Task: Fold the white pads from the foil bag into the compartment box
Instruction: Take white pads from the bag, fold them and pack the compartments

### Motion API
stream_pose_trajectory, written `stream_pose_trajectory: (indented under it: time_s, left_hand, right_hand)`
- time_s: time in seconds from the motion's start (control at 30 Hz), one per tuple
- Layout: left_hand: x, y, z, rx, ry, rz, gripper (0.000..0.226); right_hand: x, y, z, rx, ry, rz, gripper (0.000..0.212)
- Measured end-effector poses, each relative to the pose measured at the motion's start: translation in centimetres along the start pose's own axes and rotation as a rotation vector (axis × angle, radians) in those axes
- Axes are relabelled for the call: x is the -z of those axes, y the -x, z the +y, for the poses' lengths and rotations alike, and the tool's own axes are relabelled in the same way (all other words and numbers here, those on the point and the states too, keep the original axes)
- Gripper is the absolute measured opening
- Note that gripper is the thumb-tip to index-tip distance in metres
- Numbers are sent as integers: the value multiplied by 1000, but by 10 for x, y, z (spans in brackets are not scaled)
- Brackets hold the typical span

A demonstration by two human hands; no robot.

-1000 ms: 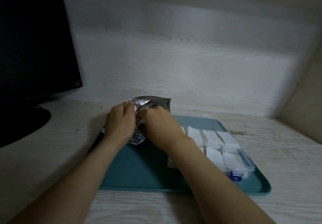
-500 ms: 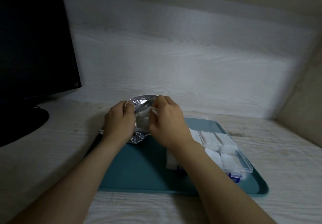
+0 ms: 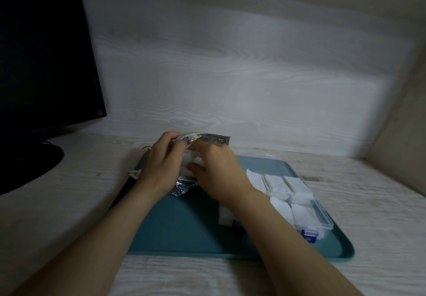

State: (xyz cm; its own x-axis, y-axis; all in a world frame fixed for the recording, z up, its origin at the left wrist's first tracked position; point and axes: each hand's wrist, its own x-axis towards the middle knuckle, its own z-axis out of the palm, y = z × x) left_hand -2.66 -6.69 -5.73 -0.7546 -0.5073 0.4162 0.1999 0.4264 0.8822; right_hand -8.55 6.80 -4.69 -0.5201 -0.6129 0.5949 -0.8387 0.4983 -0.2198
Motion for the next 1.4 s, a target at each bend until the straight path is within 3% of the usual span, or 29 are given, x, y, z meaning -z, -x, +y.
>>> stream_pose_trajectory:
  time_s: [0.13,0.3,0.4,0.47,0.6,0.77,0.9,1.03,1.13,1.27,1.4]
  left_hand:
    - [2,0,3,-11,11,-3,39]
    - [-2,2,-4,-16,-27,-33,20]
    - [-6,1,-7,-42,-86,-41,26]
    - [-9,-1,-11,-65,-126,-27,27]
    - [-13,-1,-13,-129,-187,44,33]
    - [-14,11,15,-418,-220,190,14]
    - [-21,27,40,-620,-133,216,16]
    - [-39,40,48,-329,191,-23,28]
    - [-45,45,49,-122,409,-199,17]
    - [-44,42,49,24,511,-237,17]
    - [-41,37,46,38,504,-229,20]
  right_hand:
    - [1,-3,2,-39,1,116,18]
    - [8,-2,7,-86,-6,226,21]
    - [19,3,8,-148,-86,246,17]
    - [27,5,8,-266,-259,264,11]
    - [48,10,-2,-510,-836,206,9]
    - [65,21,2,-489,-998,145,23]
    - [76,29,13,-453,-1018,159,28]
    - [81,40,20,-431,-1120,130,27]
    - [77,45,22,-426,-1077,94,28]
    - [74,46,21,-383,-976,70,24]
    - [75,45,21,-449,-1055,106,15]
